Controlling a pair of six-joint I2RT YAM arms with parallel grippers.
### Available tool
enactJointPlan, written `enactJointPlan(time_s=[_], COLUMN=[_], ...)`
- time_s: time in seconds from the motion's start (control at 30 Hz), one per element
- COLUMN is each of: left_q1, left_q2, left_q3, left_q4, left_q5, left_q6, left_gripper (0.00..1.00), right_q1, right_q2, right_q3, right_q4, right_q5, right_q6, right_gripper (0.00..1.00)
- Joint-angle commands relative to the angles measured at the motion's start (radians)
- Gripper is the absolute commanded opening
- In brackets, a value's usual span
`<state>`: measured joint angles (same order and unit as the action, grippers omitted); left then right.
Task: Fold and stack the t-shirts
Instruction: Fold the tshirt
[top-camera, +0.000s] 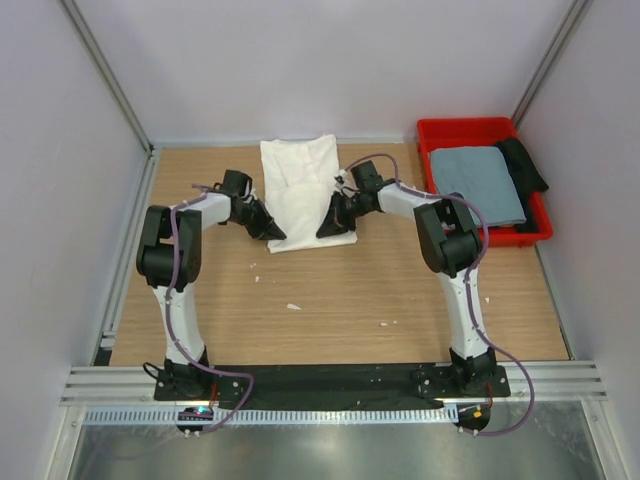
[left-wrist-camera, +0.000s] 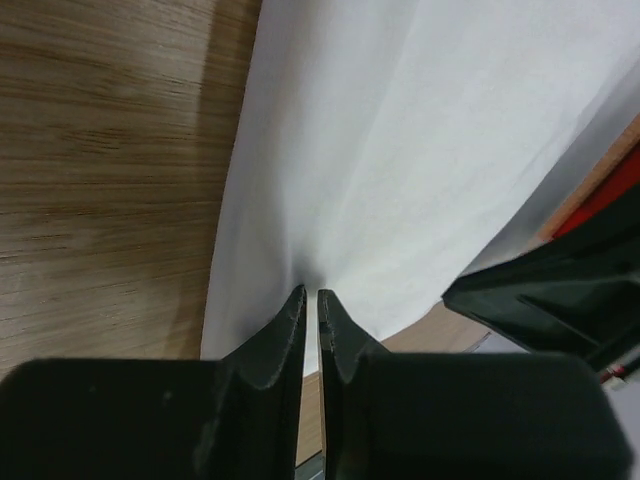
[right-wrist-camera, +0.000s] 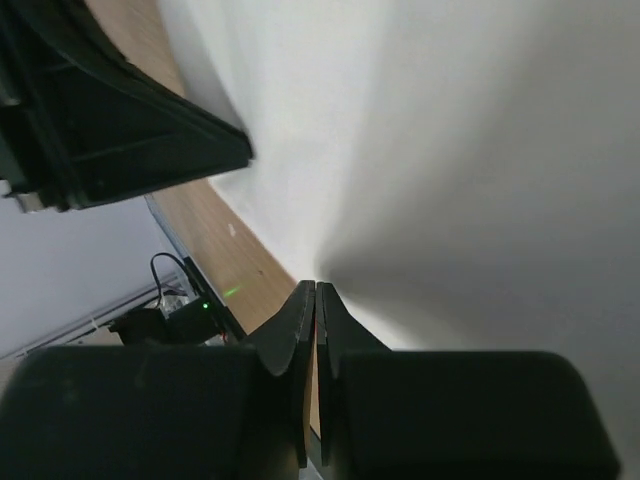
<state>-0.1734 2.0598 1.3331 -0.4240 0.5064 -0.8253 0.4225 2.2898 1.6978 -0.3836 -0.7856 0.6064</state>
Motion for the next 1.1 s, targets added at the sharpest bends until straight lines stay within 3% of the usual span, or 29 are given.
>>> enactJointPlan(time_s=[0.0,0.2,0.37,0.47,0.53,0.7,0.9,1.07], left_q1=[0.005,0.028,0.023,0.008,-0.009,-0.061,-0.074,-0.071], left_q2=[0.006,-0.001,-0.085,-0.176,-0.231,-0.227,-0.129,-0.061], left_q3=[-0.061,-0.103,-0.120,-0.109,-0.086,-0.035,-0.130,-0.184], left_q4=[-0.001,-0.116,-0.185,-0.208,-0.206,-0.154,0.032,0.071], left_q5=[-0.034,-0.146,-0.184,-0.118,-0.070,0.006,0.101,0.078], left_q6=[0.060,0.164,0.248,0.259,0.252,0.157,0.066,0.064], left_gripper=[0.10,0.08,0.09,0.15,0.24,0.30,0.23,0.18], right_q1=[-0.063,-0.143,-0.168,-0.160,-0.139,-0.065,-0.050,-0.068], right_q2=[0.003,-0.064,-0.255,-0.332,-0.346,-0.279,-0.110,-0.059], right_q3=[-0.095,-0.289,-0.440,-0.452,-0.419,-0.284,-0.164,-0.196], right_q4=[0.038,0.020,-0.037,-0.060,-0.054,-0.037,0.078,0.101], right_q5=[-0.009,0.023,0.042,0.029,0.023,0.013,-0.038,-0.046], right_q6=[-0.056,-0.115,-0.157,-0.139,-0.122,-0.056,0.026,0.003], right_gripper=[0.08,0.08,0.09,0.11,0.12,0.13,0.13,0.13])
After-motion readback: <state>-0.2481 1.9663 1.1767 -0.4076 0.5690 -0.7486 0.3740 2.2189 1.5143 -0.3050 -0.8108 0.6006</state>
